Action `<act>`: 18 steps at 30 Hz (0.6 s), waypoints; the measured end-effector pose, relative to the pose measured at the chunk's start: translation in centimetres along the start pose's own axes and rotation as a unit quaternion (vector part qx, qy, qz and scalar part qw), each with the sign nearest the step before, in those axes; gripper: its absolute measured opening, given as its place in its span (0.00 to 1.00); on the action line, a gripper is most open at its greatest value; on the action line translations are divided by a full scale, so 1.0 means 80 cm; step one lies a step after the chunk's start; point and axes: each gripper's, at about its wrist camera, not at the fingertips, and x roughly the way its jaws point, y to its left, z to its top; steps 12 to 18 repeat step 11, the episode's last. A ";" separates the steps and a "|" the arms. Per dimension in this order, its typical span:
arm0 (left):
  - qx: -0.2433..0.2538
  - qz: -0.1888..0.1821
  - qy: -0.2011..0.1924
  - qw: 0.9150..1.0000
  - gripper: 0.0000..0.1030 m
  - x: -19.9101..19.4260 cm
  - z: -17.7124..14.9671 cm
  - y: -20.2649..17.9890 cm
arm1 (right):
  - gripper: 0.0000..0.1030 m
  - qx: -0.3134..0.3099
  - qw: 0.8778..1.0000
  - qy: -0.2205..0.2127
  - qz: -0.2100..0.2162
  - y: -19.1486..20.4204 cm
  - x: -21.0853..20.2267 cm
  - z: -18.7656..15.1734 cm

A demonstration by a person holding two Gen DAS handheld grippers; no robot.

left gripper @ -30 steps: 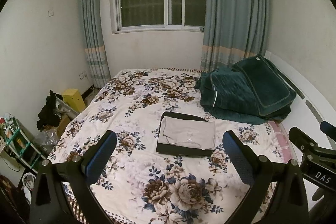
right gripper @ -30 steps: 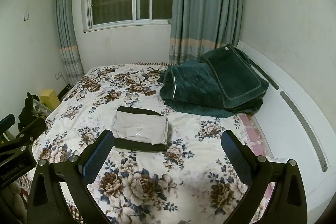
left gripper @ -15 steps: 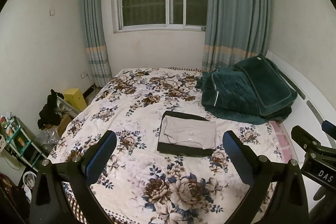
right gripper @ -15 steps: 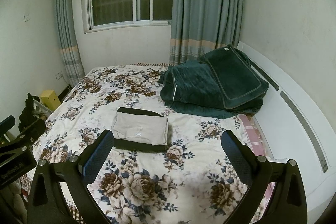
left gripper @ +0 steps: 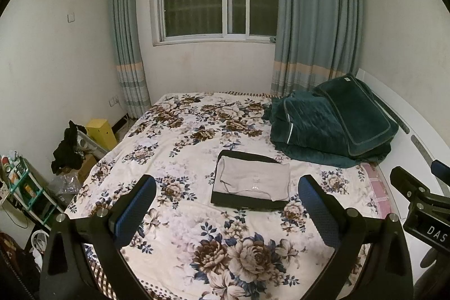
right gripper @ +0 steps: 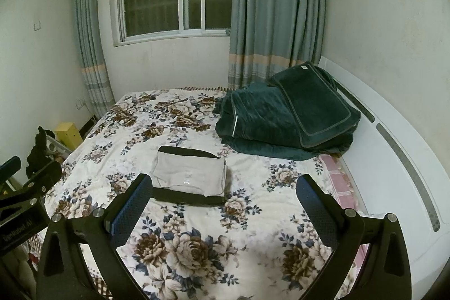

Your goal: Fold small clothes

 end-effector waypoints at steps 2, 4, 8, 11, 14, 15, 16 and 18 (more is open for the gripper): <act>0.001 0.000 0.000 1.000 1.00 0.000 -0.001 0.000 | 1.00 0.000 1.000 -0.001 0.001 0.000 0.000 0.000; 0.000 0.000 0.000 1.000 1.00 0.000 0.000 0.000 | 1.00 0.002 1.000 0.000 0.001 0.002 -0.002 0.001; -0.001 0.003 -0.003 1.000 1.00 -0.003 0.000 0.002 | 1.00 0.002 1.000 0.000 0.002 0.004 -0.001 0.005; -0.003 0.004 -0.007 1.000 1.00 -0.006 0.001 0.004 | 1.00 0.001 1.000 0.000 0.004 0.006 0.000 0.007; -0.003 0.004 -0.007 1.000 1.00 -0.006 0.001 0.004 | 1.00 0.001 1.000 0.000 0.004 0.006 0.000 0.007; -0.003 0.004 -0.007 1.000 1.00 -0.006 0.001 0.004 | 1.00 0.001 1.000 0.000 0.004 0.006 0.000 0.007; -0.003 0.004 -0.007 1.000 1.00 -0.006 0.001 0.004 | 1.00 0.001 1.000 0.000 0.004 0.006 0.000 0.007; -0.003 0.004 -0.007 1.000 1.00 -0.006 0.001 0.004 | 1.00 0.001 1.000 0.000 0.004 0.006 0.000 0.007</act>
